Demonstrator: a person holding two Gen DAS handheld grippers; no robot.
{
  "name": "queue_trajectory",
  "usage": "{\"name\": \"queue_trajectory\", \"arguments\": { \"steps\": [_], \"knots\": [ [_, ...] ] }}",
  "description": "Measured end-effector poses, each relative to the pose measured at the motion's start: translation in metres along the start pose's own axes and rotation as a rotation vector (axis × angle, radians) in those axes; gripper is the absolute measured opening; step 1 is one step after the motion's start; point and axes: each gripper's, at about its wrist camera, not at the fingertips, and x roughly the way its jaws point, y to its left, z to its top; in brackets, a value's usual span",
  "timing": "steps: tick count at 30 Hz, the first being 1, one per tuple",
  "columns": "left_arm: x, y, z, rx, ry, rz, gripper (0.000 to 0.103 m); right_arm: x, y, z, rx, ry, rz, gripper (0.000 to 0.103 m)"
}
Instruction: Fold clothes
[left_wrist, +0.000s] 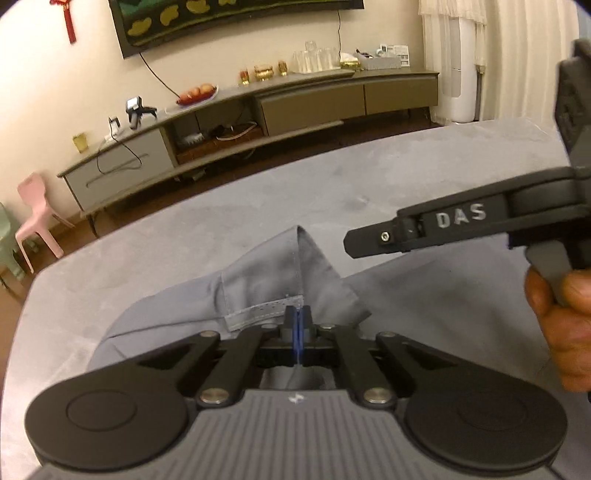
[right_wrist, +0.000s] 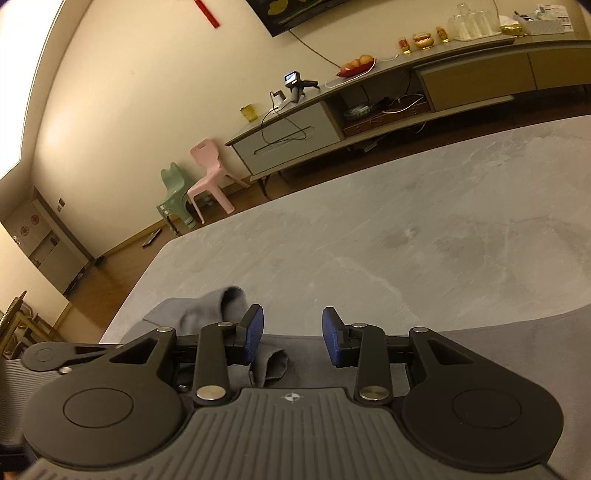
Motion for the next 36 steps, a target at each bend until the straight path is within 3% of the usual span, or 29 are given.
{"name": "queue_trajectory", "arguments": {
  "steps": [5,8,12,16,19,23,26,29,31,33,36],
  "knots": [
    [-0.027,0.007,0.001,-0.04,-0.065,0.0,0.0,0.012,-0.001,0.002,-0.011,-0.005,-0.039,0.038],
    [-0.046,0.015,0.004,-0.089,-0.113,-0.029,0.0,0.017,0.019,-0.002,-0.149,0.019,-0.017,0.037],
    [-0.059,0.031,0.006,-0.129,-0.152,-0.071,0.0,0.021,0.059,-0.017,-0.385,0.09,0.11,0.036],
    [-0.044,0.037,-0.001,-0.132,-0.091,-0.144,0.0,0.025,0.081,-0.03,-0.495,0.143,0.168,0.036],
    [-0.027,0.04,-0.007,-0.131,-0.037,-0.198,0.0,0.027,0.081,-0.032,-0.495,0.202,0.194,0.037],
    [0.001,0.052,-0.007,-0.239,0.031,-0.258,0.0,0.013,0.07,-0.028,-0.438,0.261,0.201,0.037],
    [0.02,0.057,-0.004,-0.303,0.088,-0.301,0.0,-0.011,0.056,-0.025,-0.359,0.224,0.121,0.04],
    [0.027,0.049,-0.005,-0.269,0.141,-0.269,0.002,-0.037,0.052,-0.023,-0.294,0.12,0.034,0.04],
    [0.004,0.044,-0.006,-0.241,0.121,-0.276,0.006,-0.051,0.054,-0.019,-0.259,0.054,0.016,0.04],
    [-0.035,0.039,-0.011,-0.205,0.072,-0.281,0.019,-0.06,0.067,-0.013,-0.267,0.014,0.041,0.04],
    [-0.076,0.044,-0.048,-0.228,0.036,-0.227,0.026,-0.062,0.091,-0.015,-0.331,-0.002,0.069,0.04]
  ]
}}
